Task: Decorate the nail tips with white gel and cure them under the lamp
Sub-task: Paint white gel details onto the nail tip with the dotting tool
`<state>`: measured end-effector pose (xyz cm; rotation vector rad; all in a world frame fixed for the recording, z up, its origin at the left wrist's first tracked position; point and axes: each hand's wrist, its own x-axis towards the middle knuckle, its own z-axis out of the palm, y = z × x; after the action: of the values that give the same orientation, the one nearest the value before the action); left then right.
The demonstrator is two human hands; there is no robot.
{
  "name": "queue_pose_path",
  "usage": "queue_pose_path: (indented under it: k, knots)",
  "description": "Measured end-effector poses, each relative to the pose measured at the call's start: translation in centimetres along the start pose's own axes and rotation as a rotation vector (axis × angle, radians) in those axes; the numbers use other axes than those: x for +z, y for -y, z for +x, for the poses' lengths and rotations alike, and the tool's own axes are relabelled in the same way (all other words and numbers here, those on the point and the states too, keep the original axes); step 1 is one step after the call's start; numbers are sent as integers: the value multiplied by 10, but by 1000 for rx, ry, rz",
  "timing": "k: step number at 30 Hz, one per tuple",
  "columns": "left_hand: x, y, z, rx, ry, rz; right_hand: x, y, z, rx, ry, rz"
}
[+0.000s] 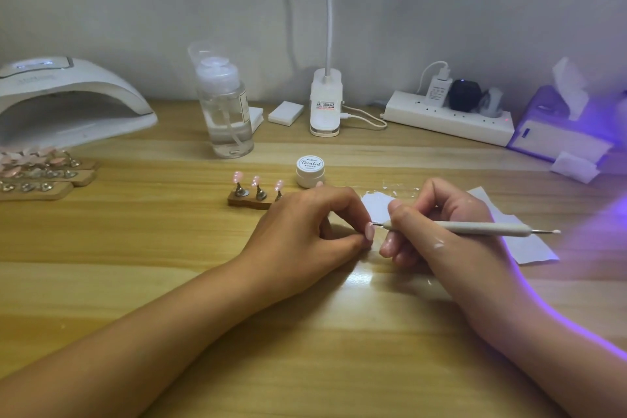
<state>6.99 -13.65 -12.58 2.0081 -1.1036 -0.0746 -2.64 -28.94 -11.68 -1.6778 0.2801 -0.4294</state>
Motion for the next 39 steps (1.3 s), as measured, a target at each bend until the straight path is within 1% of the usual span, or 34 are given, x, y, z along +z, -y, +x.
queue_pose_path:
  k: [10,13,15,17,19,21,23,27,34,37,39]
  knots:
    - [0,0,1,-5,3,7,1,0,0,-13,-2,1]
    - [0,-1,0,-7,0,7,0,-2,0,-31,-38,58]
    - [0,-1,-1,-11,5,1,-2,-5,2,-77,-99,91]
    - [1,-2,-1,-17,3,-10,-5,-6,3,-153,-163,70]
    - [1,-3,-1,-22,-7,-3,-10,-6,6,-223,-199,-1]
    - [1,-3,-1,-35,-9,15,-15,-5,9,-250,-202,-99]
    - [0,-2,-1,-46,-7,16,-19,-6,13,-206,-180,-177]
    - [0,-2,-2,-57,8,-18,-21,-13,16,-82,-140,-236]
    - [-1,0,-1,-25,5,10,-21,-17,16,-23,-65,-326]
    - [-1,0,-1,-23,-1,28,-22,-18,18,-28,-90,-322]
    - [-1,0,-1,-20,6,30,-21,-18,18,-33,-77,-329]
